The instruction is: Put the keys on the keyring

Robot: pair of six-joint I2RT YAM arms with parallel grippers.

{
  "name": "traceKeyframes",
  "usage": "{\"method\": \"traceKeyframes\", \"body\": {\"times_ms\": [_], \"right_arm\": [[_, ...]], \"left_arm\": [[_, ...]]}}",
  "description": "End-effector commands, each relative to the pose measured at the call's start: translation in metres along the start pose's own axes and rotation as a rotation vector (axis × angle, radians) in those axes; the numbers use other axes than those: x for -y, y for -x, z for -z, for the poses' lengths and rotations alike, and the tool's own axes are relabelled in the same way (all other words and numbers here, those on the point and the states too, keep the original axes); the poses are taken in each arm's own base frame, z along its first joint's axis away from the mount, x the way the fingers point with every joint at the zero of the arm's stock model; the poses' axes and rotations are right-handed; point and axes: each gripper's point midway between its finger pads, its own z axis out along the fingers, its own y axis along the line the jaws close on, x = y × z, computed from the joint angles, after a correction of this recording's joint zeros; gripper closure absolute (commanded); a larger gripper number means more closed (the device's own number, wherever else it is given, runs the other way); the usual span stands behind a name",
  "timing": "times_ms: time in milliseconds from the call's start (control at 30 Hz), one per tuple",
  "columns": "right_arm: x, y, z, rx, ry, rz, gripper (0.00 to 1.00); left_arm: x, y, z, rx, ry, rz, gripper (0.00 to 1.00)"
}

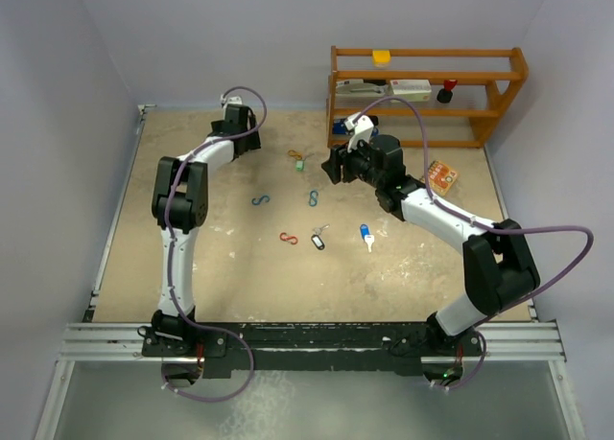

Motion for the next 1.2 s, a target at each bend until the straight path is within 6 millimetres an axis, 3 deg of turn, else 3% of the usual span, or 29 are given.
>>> {"method": "traceKeyframes", "body": {"times_ms": [0, 600, 1167], "right_arm": [[-0.002, 0.022, 0.009, 0.061, -0.009, 0.011, 0.4], [0.002, 0.019, 0.009, 0.052, -0.03, 0.006, 0.4], [0.007, 0.018, 0.011, 0.052, -0.047, 0.003, 0.4]], "left_arm": [[0.004, 0.0, -0.004, -0.023, -0.052, -0.037, 0.21], [0.008, -0.027, 0.008, -0.083, -0.128, -0.071, 0.46], [0.008, -0.039, 0.009, -0.11, -0.147, -0.089, 0.68]]}}
